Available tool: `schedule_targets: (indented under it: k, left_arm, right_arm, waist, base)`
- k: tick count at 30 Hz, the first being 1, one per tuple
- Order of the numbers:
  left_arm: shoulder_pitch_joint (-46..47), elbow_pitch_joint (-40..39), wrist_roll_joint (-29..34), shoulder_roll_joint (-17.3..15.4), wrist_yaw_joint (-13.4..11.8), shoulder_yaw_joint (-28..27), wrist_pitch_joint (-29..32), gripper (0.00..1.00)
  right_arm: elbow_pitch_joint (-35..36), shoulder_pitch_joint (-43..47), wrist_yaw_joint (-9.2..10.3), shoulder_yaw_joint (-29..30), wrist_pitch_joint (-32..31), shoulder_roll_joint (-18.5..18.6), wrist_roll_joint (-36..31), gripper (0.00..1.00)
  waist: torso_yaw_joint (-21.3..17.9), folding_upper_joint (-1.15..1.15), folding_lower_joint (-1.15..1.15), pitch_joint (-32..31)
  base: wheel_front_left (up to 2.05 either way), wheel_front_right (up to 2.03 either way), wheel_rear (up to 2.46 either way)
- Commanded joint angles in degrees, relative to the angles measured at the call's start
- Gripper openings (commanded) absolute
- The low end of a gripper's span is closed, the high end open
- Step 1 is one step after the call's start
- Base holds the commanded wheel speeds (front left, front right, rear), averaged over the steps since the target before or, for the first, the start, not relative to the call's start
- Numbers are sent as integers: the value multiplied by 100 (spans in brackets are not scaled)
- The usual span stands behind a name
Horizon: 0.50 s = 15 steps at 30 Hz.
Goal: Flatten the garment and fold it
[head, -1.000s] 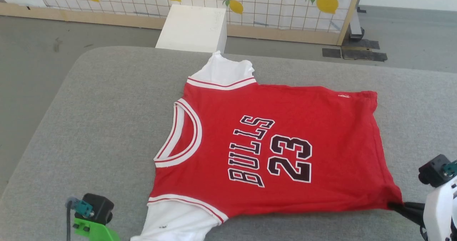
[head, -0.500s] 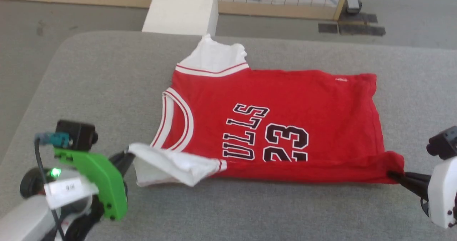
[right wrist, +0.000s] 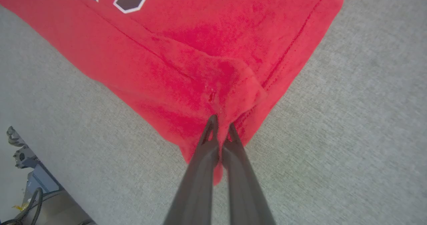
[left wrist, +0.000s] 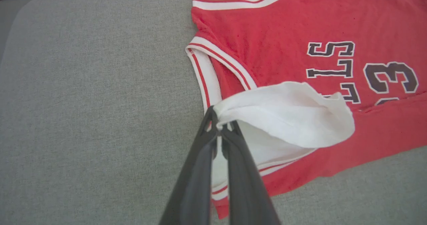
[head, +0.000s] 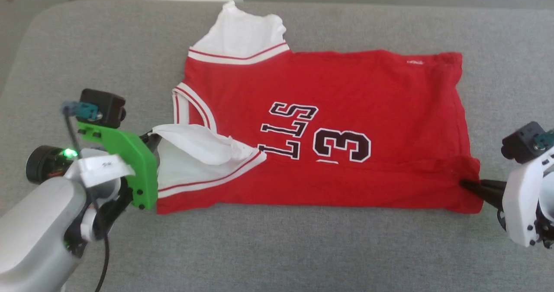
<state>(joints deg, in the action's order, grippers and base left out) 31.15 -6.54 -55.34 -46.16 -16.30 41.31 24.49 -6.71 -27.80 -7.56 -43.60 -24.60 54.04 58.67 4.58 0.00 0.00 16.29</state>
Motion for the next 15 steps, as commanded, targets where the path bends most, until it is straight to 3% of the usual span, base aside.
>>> schedule_targets:
  k: [1,12,13,14,15]
  left_arm:
    - [187,179,109,91,69,74,46,0]
    - [760,1438,369,775,284,408,84,0]
    - [797,1541,430,804,288,445,64,61]
    - [819,1639,472,841,276,458,12,100]
    - [825,1709,490,878,266,459,-36,100]
  right_arm:
    - [-46,-109,8,59,-80,-63,-99,0]
    - [-275,-162,8,372,-566,-346,-468,0]
    - [-311,-161,8,441,-573,-399,-512,44]
    - [-368,-149,8,532,-578,-474,-525,100]
    - [-390,-131,8,584,-592,-529,-534,100]
  waist:
    - [-59,0,0,217]
    - [-83,0,0,471]
    - [-83,0,0,467]
    - [-84,0,0,446]
    - [-81,0,0,416]
  base:
    - [0,0,0]
    - [0,0,0]
    - [0,0,0]
    - [0,0,0]
    - [0,0,0]
